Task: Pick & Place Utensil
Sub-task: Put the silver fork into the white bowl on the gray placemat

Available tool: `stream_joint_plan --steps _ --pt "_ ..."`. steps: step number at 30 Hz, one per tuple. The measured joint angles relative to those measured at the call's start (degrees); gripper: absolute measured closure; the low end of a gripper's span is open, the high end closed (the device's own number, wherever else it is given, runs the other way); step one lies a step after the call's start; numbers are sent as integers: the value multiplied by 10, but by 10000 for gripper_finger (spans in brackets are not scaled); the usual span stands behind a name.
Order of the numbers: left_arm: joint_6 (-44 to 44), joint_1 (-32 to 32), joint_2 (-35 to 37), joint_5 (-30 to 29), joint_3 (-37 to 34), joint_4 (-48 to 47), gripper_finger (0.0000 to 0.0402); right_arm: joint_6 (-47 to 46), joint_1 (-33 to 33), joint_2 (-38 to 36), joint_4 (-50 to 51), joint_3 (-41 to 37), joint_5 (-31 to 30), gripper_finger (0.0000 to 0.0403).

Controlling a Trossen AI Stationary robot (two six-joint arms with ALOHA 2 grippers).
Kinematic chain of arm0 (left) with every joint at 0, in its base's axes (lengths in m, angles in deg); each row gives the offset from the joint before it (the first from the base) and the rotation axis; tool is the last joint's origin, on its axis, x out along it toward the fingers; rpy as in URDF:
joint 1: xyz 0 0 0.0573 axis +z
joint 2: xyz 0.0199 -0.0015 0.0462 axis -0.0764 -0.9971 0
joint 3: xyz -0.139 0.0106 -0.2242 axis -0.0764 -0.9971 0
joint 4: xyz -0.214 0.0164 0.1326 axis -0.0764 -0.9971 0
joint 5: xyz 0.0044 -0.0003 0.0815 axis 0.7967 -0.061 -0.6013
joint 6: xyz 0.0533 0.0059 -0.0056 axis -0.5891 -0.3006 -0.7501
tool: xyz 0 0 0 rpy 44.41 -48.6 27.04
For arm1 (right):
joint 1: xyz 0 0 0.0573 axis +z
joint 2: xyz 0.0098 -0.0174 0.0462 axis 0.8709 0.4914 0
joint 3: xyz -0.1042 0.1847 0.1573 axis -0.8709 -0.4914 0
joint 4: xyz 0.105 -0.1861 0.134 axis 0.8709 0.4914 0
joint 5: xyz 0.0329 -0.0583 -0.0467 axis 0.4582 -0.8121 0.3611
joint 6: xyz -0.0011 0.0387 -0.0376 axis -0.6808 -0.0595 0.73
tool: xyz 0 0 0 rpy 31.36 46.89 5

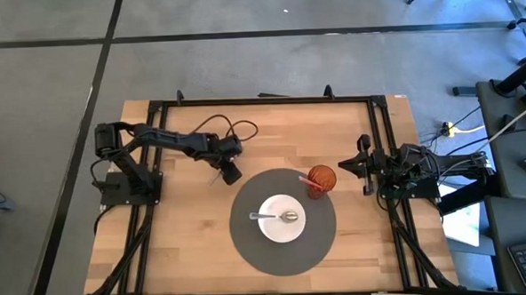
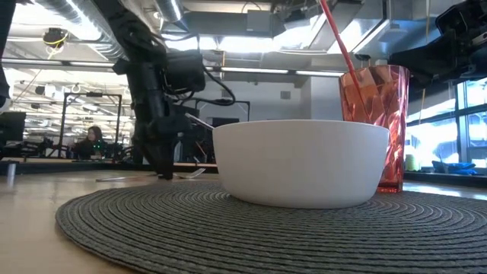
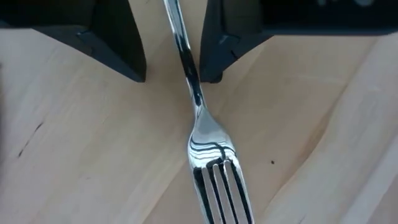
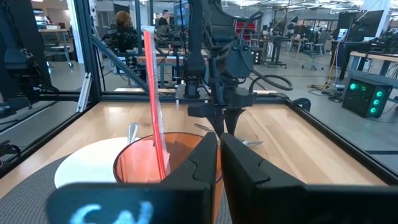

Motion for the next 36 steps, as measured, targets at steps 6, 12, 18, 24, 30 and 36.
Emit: stream_joint_plan --steps 6,12,18,24,30,36 --pt "12 -14 -3 -19 0 5 321 0 0 0 0 0 0 379" --pt "3 -38 2 -56 -3 11 389 -1 0 0 0 0 0 379" --pt "-3 -58 46 -113 6 -16 394 -1 0 0 -1 0 0 379" --pt "-11 -124 79 -194 93 -144 395 -1 0 0 -1 0 0 379" --pt "-71 -220 67 -275 196 -224 396 -1 0 0 -1 0 0 379" --pt "-182 -282 20 -304 287 -216 396 -1 0 0 -1 0 0 379"
